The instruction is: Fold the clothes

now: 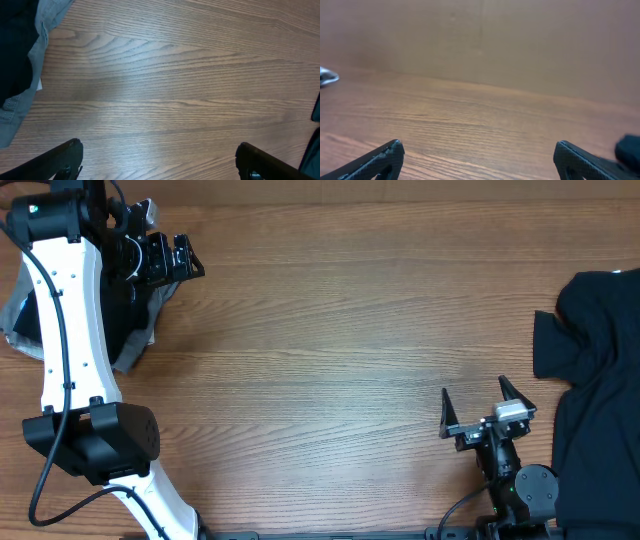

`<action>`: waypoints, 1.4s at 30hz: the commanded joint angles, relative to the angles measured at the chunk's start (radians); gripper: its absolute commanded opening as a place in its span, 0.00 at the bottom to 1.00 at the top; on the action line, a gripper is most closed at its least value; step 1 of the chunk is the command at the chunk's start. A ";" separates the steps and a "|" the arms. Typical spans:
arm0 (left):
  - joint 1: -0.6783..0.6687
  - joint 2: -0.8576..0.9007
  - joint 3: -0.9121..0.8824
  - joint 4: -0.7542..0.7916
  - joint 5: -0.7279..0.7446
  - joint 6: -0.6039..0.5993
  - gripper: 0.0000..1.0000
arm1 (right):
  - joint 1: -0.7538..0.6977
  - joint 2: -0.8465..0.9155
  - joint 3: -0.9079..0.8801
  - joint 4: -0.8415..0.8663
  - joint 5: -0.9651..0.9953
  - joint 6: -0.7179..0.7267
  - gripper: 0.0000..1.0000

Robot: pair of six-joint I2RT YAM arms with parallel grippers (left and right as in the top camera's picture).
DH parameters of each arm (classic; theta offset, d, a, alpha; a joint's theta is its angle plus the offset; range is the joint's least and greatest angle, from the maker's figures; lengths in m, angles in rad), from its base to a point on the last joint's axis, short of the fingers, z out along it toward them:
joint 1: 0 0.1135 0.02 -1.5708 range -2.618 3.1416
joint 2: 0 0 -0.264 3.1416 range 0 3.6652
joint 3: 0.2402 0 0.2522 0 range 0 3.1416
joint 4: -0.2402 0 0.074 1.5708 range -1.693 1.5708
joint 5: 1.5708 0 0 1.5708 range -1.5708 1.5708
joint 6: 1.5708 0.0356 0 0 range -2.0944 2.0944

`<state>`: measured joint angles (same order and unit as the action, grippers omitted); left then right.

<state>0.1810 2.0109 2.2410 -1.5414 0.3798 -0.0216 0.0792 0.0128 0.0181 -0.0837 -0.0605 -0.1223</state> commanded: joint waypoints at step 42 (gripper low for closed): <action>0.000 -0.020 0.017 0.002 -0.006 0.015 1.00 | -0.003 -0.010 -0.010 0.002 0.082 0.179 1.00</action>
<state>0.1810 2.0109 2.2410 -1.5414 0.3801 -0.0216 0.0792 0.0128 0.0181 -0.0837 0.0086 0.0517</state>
